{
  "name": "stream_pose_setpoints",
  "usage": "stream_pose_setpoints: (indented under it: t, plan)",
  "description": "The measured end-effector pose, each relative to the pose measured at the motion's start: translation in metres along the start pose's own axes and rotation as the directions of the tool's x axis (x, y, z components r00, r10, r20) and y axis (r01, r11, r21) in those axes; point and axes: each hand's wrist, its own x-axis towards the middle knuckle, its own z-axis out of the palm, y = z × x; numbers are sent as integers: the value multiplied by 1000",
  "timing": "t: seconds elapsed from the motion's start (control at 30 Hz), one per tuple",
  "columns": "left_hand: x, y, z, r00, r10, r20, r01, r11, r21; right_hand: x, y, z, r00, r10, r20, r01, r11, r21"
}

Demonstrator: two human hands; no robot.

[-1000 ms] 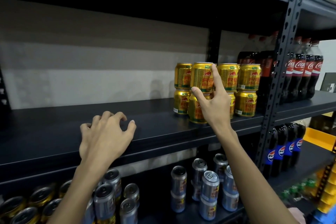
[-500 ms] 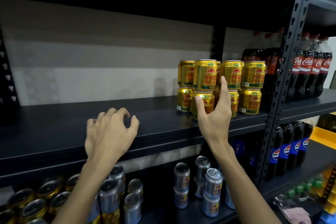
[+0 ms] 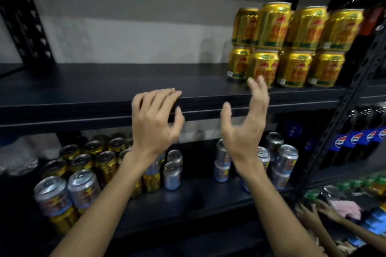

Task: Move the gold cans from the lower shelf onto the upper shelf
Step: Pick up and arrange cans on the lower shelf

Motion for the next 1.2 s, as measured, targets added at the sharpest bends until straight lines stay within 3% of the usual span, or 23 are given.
stream_pose_setpoints:
  t: [0.1, 0.17, 0.27, 0.33, 0.5, 0.6, 0.67, 0.73, 0.9, 1.07, 1.2]
  plan:
    - [-55, -8, 4, 996, 46, -71, -60, 978, -199, -57, 1, 14, 988, -54, 141, 47, 997, 55]
    - [-99, -14, 8, 999, 34, -35, -42, 965, -260, -95, 9, 25, 962, -18, 273, -7, 996, 88]
    - [-174, -29, 20, 974, -64, 218, 127, 948, -291, -139, 25, 40, 913, 64, 404, -113, 989, 99]
    - [-218, -42, 28, 901, -157, 403, 277, 926, -257, -158, 36, 50, 860, 118, 497, -185, 979, 87]
    - [-279, -61, 38, 719, -230, 656, 414, 900, -138, -194, 76, 77, 542, 416, 730, -428, 884, -187]
    - [-289, -68, 46, 683, -209, 700, 402, 908, -121, -206, 93, 88, 355, 513, 782, -458, 824, -333]
    - [-290, -71, 53, 682, -196, 704, 379, 918, -112, -213, 101, 94, 296, 524, 799, -433, 819, -377]
    - [-290, -72, 56, 683, -202, 702, 374, 922, -99, -218, 106, 100, 278, 540, 794, -438, 807, -396]
    - [-293, -74, 59, 693, -171, 700, 356, 926, -127, -232, 112, 115, 323, 553, 768, -466, 799, -379]
    - [-293, -76, 60, 699, -164, 696, 357, 923, -141, -240, 105, 126, 443, 605, 661, -486, 782, -390]
    - [-295, -76, 61, 698, -170, 696, 364, 921, -139, -246, 105, 126, 480, 623, 617, -467, 777, -421]
